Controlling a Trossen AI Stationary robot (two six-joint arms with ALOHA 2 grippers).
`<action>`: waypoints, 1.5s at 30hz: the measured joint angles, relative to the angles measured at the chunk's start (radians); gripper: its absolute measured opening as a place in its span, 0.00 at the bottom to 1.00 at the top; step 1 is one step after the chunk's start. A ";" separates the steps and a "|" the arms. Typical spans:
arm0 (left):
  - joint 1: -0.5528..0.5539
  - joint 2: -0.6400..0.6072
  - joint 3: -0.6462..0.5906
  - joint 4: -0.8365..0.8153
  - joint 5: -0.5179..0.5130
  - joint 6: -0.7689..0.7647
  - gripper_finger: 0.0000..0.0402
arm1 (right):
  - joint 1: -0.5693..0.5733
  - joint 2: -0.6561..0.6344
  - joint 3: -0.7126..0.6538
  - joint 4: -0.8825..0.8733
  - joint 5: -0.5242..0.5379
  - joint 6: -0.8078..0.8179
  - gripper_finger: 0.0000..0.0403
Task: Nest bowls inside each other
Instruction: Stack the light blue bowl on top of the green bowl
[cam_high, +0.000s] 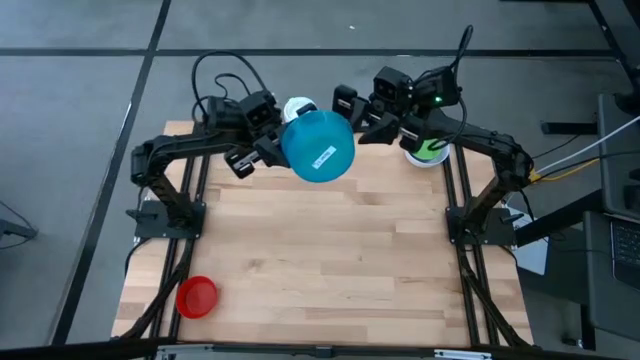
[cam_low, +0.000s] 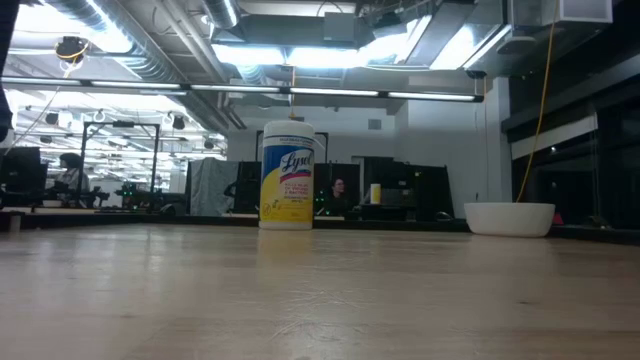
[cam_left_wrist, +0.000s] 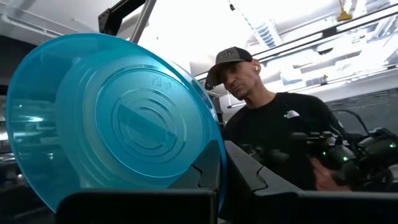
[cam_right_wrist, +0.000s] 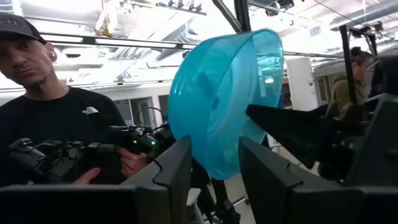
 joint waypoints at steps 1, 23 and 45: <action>0.000 0.005 0.003 0.002 0.000 0.000 0.01 | 0.004 0.000 0.000 0.002 -0.001 0.000 0.34; -0.001 0.009 0.005 0.001 -0.012 0.001 0.01 | 0.046 0.008 0.070 -0.009 -0.007 0.007 0.29; 0.003 0.023 0.004 -0.002 -0.026 -0.006 0.04 | 0.094 0.034 0.077 0.034 -0.015 -0.061 0.01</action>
